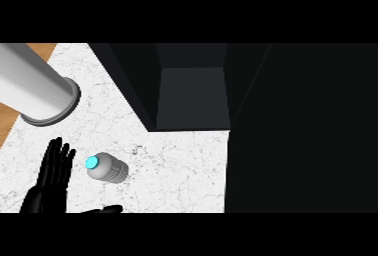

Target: Pick up the bottled water, place it into the cabinet and close the cabinet

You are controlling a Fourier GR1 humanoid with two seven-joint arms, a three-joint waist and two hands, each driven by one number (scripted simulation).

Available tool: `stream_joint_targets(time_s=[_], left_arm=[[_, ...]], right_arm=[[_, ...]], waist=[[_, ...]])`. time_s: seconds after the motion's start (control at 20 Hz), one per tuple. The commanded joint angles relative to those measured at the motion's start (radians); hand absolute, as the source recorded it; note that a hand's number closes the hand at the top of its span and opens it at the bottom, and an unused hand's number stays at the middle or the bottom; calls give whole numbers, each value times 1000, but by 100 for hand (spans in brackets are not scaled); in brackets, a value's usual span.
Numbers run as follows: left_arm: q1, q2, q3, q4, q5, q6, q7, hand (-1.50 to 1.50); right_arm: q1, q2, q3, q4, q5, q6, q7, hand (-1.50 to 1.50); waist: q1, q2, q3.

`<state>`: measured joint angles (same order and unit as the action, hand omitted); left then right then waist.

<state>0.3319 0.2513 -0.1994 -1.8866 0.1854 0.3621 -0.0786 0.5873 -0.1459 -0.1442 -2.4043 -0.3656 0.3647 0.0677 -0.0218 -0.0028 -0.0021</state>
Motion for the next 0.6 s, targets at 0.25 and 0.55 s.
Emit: stream_joint_targets(time_s=[0.25, 0.55], left_arm=[[-72, -29, 101, 301, 64, -81, -141, -150], [-171, -74, 103, 461, 59, -100, -180, -150]], right_arm=[[139, 11, -28, -191, -199, 36, 22, -150], [164, -8, -36, -203, -229, 48, 20, -150]], waist=[[-7, -1, 0], [-5, 2, 0]])
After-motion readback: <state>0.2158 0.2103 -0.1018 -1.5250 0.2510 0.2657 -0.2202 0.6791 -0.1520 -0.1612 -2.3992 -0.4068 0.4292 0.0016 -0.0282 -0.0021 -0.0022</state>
